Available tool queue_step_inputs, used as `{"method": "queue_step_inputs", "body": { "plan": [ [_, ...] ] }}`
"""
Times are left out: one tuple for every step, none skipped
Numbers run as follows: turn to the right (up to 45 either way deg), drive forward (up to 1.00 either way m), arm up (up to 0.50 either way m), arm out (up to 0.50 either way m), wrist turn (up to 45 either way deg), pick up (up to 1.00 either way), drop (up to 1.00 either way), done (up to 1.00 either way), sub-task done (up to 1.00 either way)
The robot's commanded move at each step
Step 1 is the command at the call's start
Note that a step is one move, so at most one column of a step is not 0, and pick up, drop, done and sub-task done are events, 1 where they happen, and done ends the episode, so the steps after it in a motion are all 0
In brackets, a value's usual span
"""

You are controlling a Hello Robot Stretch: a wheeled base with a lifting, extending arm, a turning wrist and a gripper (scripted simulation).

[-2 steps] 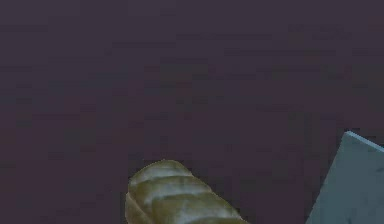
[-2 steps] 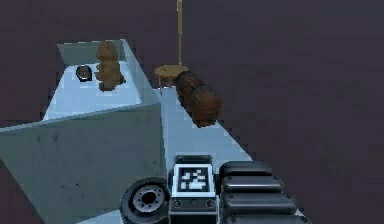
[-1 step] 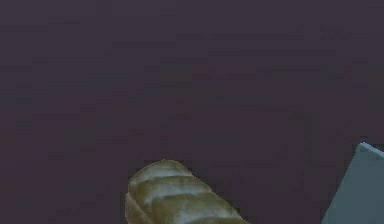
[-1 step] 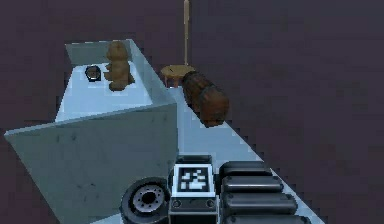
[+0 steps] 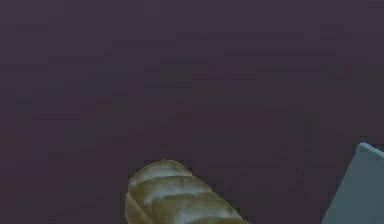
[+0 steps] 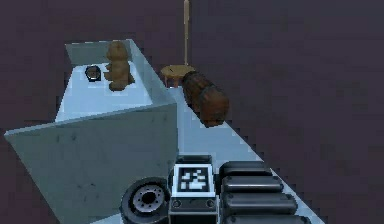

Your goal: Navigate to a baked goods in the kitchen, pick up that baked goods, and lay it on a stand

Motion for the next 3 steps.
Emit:
{"method": "queue_step_inputs", "body": {
  "plan": [
    [0.0,0.0,0.0,0.0,39.0,0.0,0.0,0.0,0.0],
    [0.0,0.0,-0.1,0.0,0.0,0.0,0.0,0.0,0.0],
    [0.0,0.0,-0.32,0.0,0.0,0.0,0.0,0.0,0.0]
  ]
}}
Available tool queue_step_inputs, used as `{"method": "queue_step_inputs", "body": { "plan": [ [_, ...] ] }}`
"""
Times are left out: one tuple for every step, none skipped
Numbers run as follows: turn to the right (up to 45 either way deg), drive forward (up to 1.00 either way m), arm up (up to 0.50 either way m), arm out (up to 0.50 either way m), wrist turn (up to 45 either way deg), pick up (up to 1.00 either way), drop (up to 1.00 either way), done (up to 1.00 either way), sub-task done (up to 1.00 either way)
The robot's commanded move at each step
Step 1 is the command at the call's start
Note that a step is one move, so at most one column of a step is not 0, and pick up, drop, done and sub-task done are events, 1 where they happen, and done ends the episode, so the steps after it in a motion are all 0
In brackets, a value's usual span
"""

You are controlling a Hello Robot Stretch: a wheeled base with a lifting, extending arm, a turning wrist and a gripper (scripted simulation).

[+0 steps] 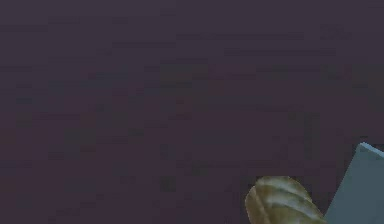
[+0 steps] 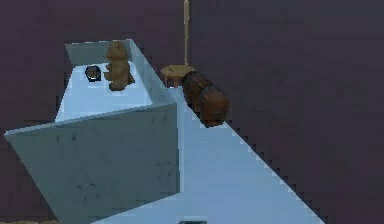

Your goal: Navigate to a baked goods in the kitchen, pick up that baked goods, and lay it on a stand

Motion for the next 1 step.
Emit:
{"method": "queue_step_inputs", "body": {
  "plan": [
    [0.0,0.0,0.0,0.0,0.0,0.0,1.0,0.0,0.0]
  ]
}}
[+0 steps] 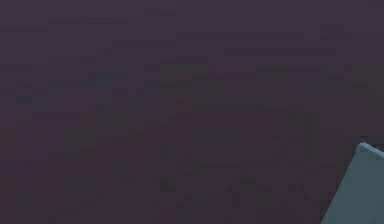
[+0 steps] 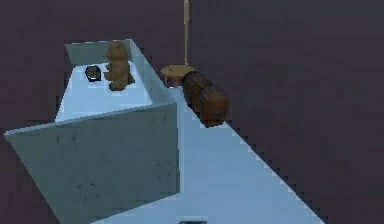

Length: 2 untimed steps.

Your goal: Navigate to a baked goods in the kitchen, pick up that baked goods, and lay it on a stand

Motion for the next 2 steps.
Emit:
{"method": "queue_step_inputs", "body": {
  "plan": [
    [0.0,0.0,0.1,0.0,0.0,0.0,0.0,0.0,0.0],
    [0.0,0.0,0.0,0.0,0.0,0.0,0.0,1.0,0.0]
  ]
}}
